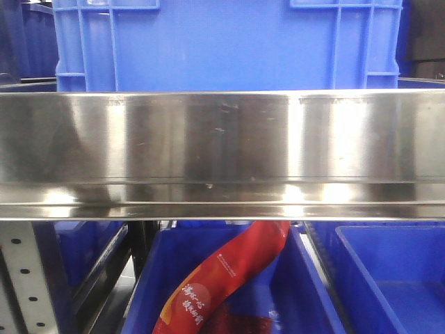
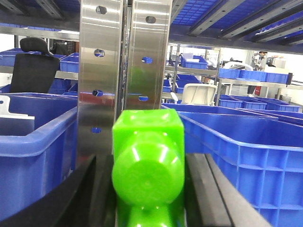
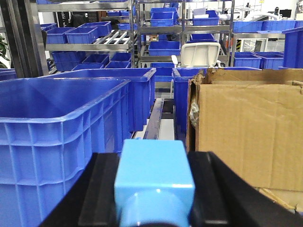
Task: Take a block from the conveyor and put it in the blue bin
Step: 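Move both grippers over a blue bin and open them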
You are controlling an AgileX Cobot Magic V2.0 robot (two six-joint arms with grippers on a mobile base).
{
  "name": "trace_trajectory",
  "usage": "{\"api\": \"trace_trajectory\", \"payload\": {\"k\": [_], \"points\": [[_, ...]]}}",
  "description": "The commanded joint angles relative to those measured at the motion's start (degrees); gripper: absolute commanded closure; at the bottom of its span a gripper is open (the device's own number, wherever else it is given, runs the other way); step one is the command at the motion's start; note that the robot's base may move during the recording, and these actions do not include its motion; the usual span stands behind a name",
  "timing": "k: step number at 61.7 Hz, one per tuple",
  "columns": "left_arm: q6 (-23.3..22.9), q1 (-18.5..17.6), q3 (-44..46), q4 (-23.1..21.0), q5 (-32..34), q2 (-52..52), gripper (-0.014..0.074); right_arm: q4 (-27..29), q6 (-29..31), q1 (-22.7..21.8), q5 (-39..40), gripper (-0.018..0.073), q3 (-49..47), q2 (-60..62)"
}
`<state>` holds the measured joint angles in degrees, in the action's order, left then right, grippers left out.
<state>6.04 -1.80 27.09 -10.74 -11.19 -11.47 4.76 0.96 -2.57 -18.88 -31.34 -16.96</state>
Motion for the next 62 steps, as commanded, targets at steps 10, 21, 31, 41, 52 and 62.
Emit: {"api": "trace_trajectory", "payload": {"k": [10,21,31,41,52,62], "points": [[-0.12,-0.09,0.01,-0.19,1.09,0.33,0.0707,0.07,0.22,-0.01,1.35,0.0727,0.05,0.23],[-0.12,-0.09,0.01,-0.19,1.68,0.26,0.0707,0.07,0.22,-0.01,1.35,0.0727,0.05,0.23],[-0.12,-0.09,0.01,-0.19,1.78,0.26,0.0707,0.07,0.22,-0.01,1.35,0.0727,0.05,0.23],[-0.12,-0.09,0.01,-0.19,0.98,0.26,0.0707,0.18,0.22,-0.01,1.35,0.0727,0.05,0.34],[1.25,-0.20,1.18,-0.19,-2.01,-1.19,0.0707,1.87,0.22,-0.01,3.62,0.0727,-0.54,-0.28],[8.11,-1.02,7.17,-0.36,-4.53,-7.51,0.0707,1.87,2.40,-0.01,3.63,0.0727,-3.90,-3.50]]}}
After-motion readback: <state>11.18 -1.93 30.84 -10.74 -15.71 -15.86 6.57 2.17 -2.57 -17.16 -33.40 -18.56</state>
